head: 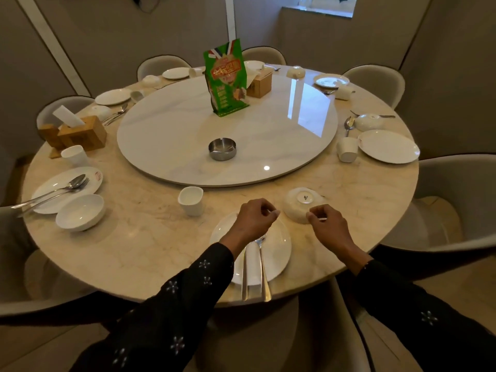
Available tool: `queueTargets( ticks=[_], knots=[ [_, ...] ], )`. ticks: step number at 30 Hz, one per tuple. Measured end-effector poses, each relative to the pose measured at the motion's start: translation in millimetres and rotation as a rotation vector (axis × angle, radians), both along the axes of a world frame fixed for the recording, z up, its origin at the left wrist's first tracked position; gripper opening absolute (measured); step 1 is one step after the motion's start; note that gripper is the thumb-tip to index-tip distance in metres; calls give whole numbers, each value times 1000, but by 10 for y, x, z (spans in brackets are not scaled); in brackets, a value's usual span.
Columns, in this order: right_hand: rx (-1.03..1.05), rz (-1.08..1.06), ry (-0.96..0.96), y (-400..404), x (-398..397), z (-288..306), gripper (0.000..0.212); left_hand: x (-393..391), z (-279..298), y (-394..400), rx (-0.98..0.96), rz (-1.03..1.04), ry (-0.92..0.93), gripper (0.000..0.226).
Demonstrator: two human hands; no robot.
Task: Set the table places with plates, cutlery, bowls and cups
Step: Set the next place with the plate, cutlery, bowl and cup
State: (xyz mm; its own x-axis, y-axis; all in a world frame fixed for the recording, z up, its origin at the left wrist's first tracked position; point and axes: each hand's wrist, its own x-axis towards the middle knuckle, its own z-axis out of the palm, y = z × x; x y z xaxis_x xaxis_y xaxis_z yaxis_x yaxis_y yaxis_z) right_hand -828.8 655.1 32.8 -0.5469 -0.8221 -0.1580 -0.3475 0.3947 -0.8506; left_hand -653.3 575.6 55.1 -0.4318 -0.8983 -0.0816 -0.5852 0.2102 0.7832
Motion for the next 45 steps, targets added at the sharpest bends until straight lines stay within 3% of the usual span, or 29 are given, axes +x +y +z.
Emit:
queueTargets(
  ticks=[4, 10, 17, 22, 25, 28, 31, 36, 40, 43, 45],
  knots=[
    [92, 11, 26, -81, -287, -74, 44, -470, -65, -121, -6, -49, 10, 31],
    [144, 114, 52, -230, -443, -167, 59, -923, -321, -357, 97, -10, -141, 61],
    [147, 113, -136, -452, -539, -366, 67, -1099, -568, -490, 180, 49, -212, 57],
    [110, -6, -421, -527, -631, -347, 67, -1122, -556, -549, 292, 258, 29, 53],
    [59, -52, -504, -489, -652, -375, 52, -1070, -515, -552, 574, 409, 348, 50],
    [30, -77, -613, -419, -653, -367, 48, -987, -422, -525, 756, 305, 650, 44],
    [51, -89, -765, -361, -702, -294, 52, -941, -265, -438, 644, 88, 615, 39],
    [122, -104, -1021, -296, -752, -189, 81, -899, -55, -262, 290, -259, 235, 32],
    [62, -161, -1066, -260, -683, -130, 57, -862, -16, -120, 35, -451, 72, 31],
    [46, -229, -951, -273, -610, -85, 41, -798, 14, -37, -67, -403, 98, 28],
    [39, -274, -788, -270, -567, -77, 37, -761, 6, -17, -134, -135, 191, 34]
  ],
)
